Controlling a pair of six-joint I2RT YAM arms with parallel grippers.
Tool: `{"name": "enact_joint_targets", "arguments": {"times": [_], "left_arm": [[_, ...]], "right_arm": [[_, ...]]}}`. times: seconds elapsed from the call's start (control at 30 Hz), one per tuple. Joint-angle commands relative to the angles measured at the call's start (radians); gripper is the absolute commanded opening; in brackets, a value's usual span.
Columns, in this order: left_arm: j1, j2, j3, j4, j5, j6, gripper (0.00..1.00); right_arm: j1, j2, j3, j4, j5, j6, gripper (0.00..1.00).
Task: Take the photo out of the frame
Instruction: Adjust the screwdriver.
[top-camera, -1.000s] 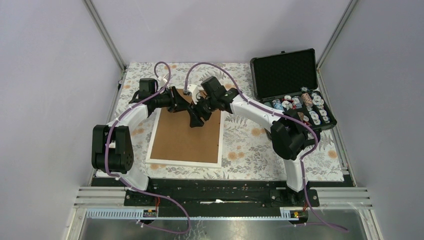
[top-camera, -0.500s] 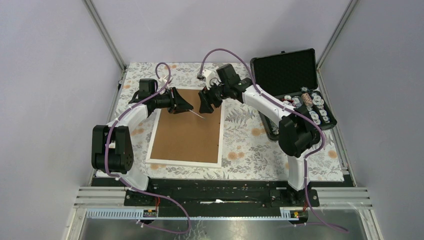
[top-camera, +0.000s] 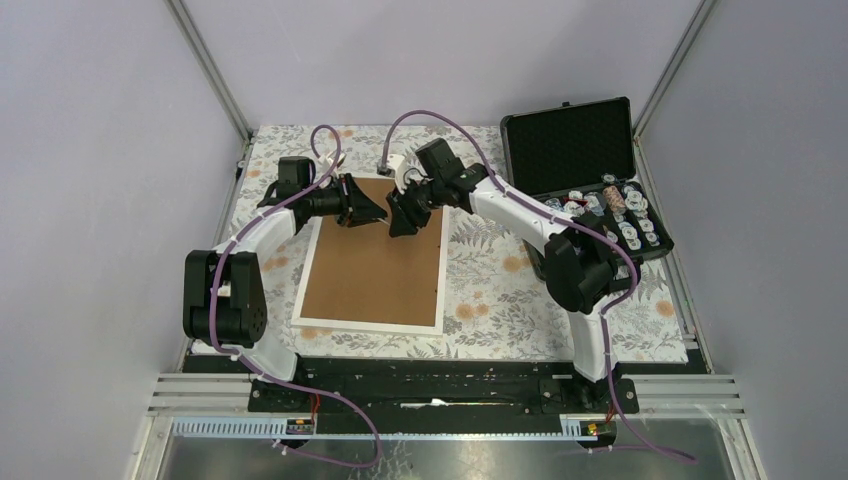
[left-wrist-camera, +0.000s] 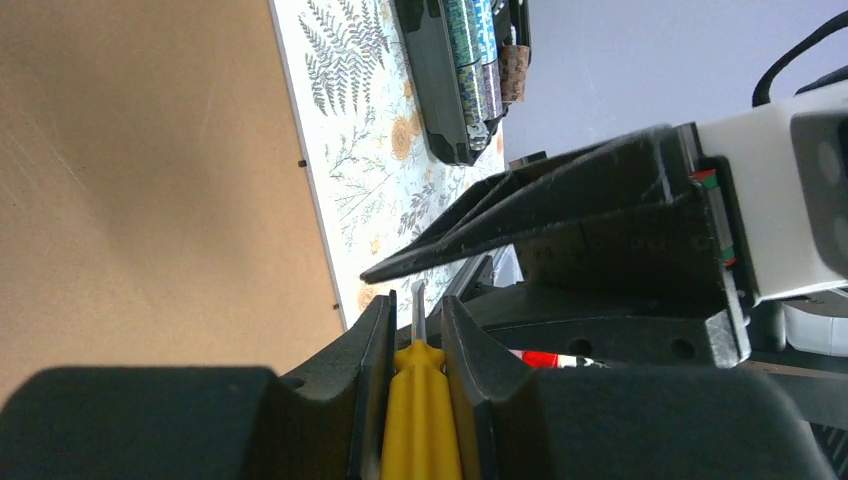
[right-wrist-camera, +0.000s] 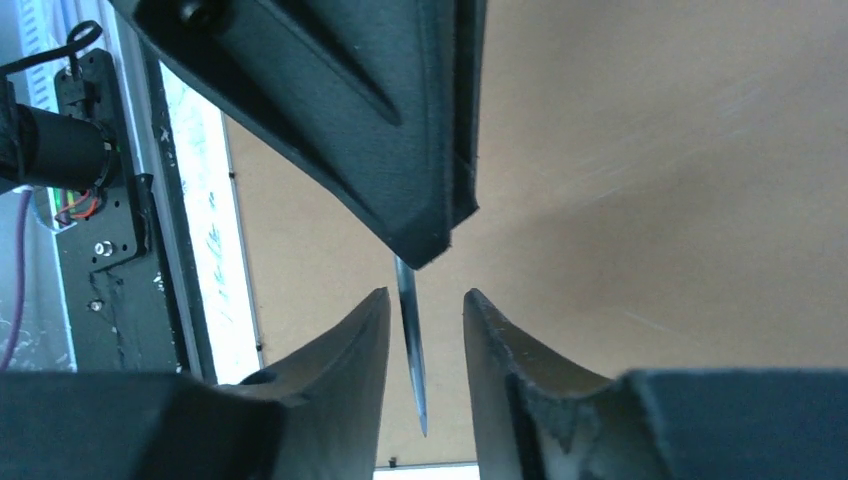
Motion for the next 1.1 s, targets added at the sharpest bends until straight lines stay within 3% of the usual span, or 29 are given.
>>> {"name": "enact_joint_targets", "arguments": {"times": [0.0, 0.07, 0.1, 0.23, 0.27, 0.33, 0.37, 0.53, 0.67, 0.9, 1.07], "left_arm": [[-0.003, -0.04, 0.018, 0.063, 0.041, -0.015, 0.0], [-0.001, -0.049, 0.018, 0.064, 0.057, -0.004, 0.08], [0.001, -0.053, 0.022, 0.055, 0.075, 0.015, 0.16], [0.035, -0.086, 0.066, -0.076, 0.143, 0.252, 0.51], [0.048, -0.096, 0.086, -0.132, 0.166, 0.339, 0.62], [0.078, -0.102, 0.13, -0.27, 0.224, 0.533, 0.95], [0.092, -0.102, 0.155, -0.345, 0.248, 0.643, 0.98], [0.102, -0.059, 0.336, -0.937, 0.266, 1.299, 0.99], [0.095, -0.012, 0.405, -1.265, 0.249, 1.717, 0.99], [0.006, 0.002, 0.369, -1.309, 0.297, 1.868, 0.95], [-0.071, -0.023, 0.312, -1.184, 0.305, 1.798, 0.9]], "right_arm": [[0.014, 0.007, 0.009, -0.003, -0.004, -0.041, 0.27], [0.012, 0.006, 0.026, -0.045, -0.026, -0.063, 0.03], [0.009, 0.003, 0.033, -0.08, -0.059, -0.07, 0.0], [-0.018, 0.031, 0.137, -0.355, -0.23, -0.179, 0.0], [-0.021, 0.051, 0.183, -0.472, -0.268, -0.245, 0.0], [-0.026, 0.087, 0.247, -0.672, -0.312, -0.391, 0.0], [-0.031, 0.097, 0.259, -0.754, -0.335, -0.461, 0.0], [-0.074, 0.116, 0.271, -0.951, -0.418, -0.606, 0.0], [-0.092, 0.146, 0.313, -1.071, -0.441, -0.683, 0.0], [-0.092, 0.137, 0.281, -1.072, -0.523, -0.701, 0.0], [-0.091, 0.151, 0.274, -1.072, -0.565, -0.685, 0.0]]}}
